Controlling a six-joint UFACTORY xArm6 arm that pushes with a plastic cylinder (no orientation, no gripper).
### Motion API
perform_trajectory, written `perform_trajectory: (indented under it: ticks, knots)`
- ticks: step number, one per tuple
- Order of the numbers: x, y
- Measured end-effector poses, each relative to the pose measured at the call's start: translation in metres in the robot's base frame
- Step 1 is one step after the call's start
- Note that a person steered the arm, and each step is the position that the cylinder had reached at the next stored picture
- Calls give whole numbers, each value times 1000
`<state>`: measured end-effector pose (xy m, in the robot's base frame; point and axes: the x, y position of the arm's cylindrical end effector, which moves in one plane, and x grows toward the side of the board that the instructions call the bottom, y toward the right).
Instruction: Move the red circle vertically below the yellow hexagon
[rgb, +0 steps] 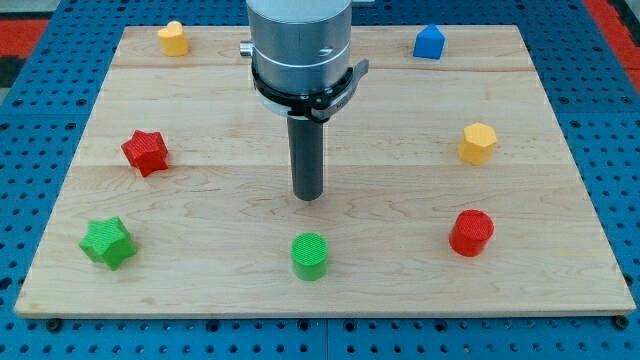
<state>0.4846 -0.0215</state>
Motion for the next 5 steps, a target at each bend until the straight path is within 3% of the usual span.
perform_trajectory:
  ticks: [4,5]
  knots:
    - [0,0]
    - [25,22]
